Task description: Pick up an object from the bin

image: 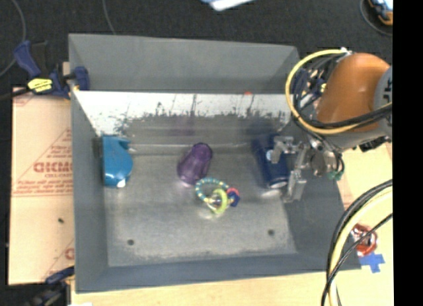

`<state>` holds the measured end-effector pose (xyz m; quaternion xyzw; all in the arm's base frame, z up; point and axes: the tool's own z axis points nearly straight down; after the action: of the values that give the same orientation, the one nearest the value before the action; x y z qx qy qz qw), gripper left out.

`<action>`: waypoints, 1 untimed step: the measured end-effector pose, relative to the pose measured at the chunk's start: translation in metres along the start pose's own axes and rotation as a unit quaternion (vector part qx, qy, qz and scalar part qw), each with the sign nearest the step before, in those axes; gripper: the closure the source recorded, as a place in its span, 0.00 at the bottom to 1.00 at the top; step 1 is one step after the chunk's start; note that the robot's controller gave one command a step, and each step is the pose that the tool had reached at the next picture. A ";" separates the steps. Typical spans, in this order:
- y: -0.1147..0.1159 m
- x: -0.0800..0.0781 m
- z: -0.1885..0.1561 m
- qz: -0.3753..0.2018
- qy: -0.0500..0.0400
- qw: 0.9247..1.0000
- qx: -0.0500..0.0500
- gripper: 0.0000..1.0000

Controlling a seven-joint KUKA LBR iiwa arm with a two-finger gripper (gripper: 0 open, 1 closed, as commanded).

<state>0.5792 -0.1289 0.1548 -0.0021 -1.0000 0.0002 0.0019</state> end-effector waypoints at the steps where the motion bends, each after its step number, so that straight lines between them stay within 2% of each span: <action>1: 0.001 -0.002 -0.005 -0.003 -0.004 1.000 0.001 0.00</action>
Offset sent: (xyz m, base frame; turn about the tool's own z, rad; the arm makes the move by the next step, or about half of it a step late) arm -0.0040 0.0744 -0.0848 -0.3858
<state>0.5810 -0.1283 0.1598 0.0006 -1.0000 0.0010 -0.0021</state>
